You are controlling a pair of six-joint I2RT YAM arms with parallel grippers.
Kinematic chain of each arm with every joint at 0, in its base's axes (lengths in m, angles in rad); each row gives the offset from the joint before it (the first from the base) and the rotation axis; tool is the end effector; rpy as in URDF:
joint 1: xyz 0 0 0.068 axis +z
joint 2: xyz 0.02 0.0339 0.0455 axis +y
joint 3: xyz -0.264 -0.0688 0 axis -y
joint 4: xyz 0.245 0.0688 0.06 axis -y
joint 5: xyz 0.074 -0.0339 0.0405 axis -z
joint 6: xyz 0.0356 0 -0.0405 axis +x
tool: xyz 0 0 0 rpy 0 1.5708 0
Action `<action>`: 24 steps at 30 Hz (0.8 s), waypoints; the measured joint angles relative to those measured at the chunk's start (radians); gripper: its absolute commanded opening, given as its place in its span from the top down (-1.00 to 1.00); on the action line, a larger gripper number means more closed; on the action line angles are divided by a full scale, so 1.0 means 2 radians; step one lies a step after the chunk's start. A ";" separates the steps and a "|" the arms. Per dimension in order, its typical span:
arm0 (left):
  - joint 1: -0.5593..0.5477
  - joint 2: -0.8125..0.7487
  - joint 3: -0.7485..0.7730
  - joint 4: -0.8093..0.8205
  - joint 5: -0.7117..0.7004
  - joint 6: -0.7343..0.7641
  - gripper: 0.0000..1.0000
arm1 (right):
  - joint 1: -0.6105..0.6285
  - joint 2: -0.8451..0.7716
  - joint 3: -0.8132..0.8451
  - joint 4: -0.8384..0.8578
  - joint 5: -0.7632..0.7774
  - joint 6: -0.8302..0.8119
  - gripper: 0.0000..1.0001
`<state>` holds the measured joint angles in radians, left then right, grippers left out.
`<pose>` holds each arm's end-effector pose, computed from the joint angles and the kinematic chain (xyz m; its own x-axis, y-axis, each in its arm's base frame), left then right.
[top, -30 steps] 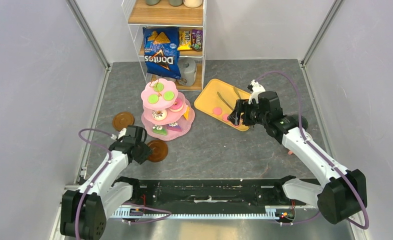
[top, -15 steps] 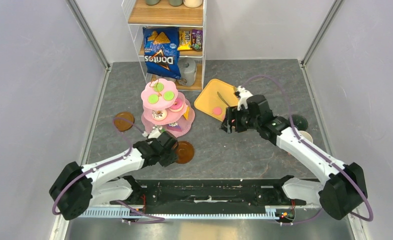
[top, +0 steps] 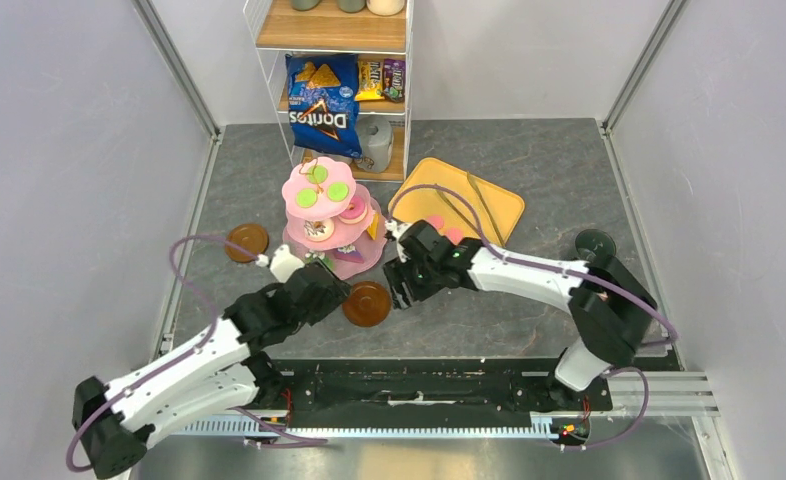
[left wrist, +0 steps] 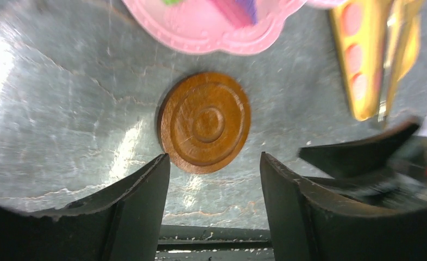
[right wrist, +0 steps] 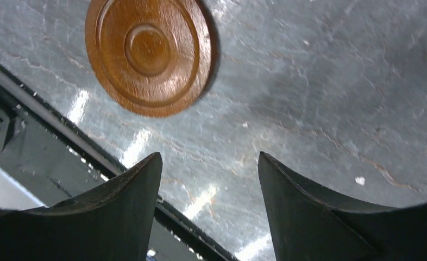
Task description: Serve the afternoon tea
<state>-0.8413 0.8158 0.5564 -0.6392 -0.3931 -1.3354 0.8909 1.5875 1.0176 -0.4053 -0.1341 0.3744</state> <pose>0.1154 -0.1086 0.2173 -0.6367 -0.6356 -0.4367 -0.3836 0.7523 -0.5356 0.2002 0.2552 0.2053 -0.7835 -0.3926 -0.4817 -0.5708 0.7610 0.3082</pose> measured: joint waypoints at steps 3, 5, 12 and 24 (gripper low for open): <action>-0.001 -0.062 0.028 -0.047 -0.048 0.024 -0.69 | 0.025 0.040 0.038 -0.009 0.033 0.003 -0.45; -0.001 -0.102 0.056 -0.076 -0.091 0.048 -0.74 | 0.034 0.058 0.056 -0.011 0.050 0.009 -0.45; -0.001 -0.189 0.109 -0.107 -0.217 0.171 -0.95 | 0.060 0.126 0.120 -0.027 0.090 0.022 -0.40; -0.001 -0.262 0.063 -0.081 -0.302 0.308 -1.00 | 0.074 0.186 0.165 -0.060 0.143 0.055 -0.06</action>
<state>-0.8440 0.2928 0.6830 -0.8009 -0.9970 -0.7197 1.0386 1.9594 1.3472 -0.5255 0.1524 0.4850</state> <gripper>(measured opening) 0.995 0.599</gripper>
